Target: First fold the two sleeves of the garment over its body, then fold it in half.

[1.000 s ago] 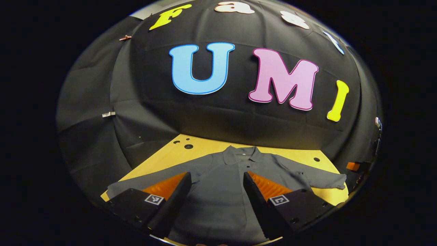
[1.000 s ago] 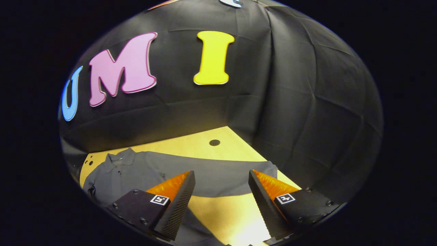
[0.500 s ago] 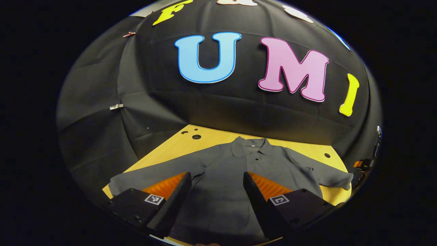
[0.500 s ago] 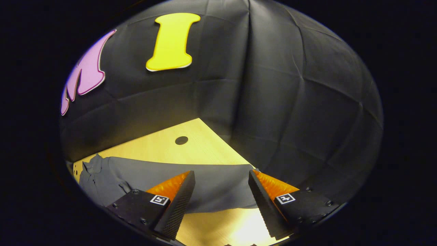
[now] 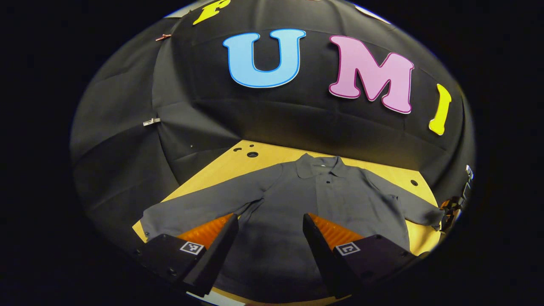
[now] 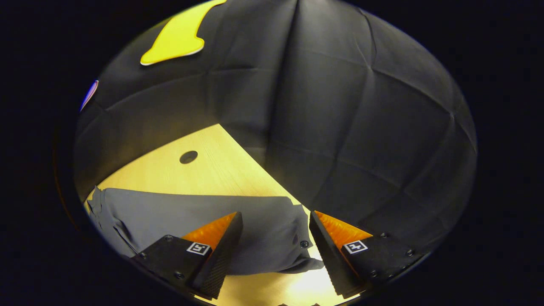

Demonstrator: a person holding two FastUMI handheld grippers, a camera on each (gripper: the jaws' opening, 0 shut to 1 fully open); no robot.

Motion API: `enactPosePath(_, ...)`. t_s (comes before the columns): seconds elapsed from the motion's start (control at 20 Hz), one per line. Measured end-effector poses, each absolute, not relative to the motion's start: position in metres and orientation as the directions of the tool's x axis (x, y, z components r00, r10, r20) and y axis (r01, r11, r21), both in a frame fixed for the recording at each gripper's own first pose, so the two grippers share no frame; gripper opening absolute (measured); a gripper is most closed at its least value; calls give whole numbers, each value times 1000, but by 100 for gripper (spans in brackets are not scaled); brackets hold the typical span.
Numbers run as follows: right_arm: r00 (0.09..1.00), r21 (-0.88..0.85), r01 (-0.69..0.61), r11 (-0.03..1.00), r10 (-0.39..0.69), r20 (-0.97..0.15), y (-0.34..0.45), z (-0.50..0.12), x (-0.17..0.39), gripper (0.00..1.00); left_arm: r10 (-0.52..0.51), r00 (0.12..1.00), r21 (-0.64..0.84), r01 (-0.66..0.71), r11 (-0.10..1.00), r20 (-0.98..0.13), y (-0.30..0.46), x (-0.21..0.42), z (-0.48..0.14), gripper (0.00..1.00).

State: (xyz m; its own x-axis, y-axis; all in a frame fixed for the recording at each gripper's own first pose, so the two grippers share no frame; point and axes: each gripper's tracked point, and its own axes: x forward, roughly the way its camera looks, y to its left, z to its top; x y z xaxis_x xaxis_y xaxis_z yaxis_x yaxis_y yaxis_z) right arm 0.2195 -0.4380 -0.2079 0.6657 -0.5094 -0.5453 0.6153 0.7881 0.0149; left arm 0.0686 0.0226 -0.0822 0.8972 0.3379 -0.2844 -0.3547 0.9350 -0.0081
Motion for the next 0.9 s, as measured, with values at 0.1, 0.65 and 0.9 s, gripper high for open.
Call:
enactPosePath(0.1, 641, 1, 620, 785, -506, -578, -443, -225, 220, 98, 338, 894, -9, -356, 934, -293, 22, 70, -85, 96)
enactPosePath(0.65, 607, 52, 630, 775, -449, -655, -437, -242, 220, 93, 316, 897, -17, -338, 941, -309, 10, 80, -90, 96)
enactPosePath(0.9, 622, 38, 579, 814, -412, -666, -416, -248, 235, 34, 311, 897, -40, -340, 940, -315, 8, 82, -96, 96)
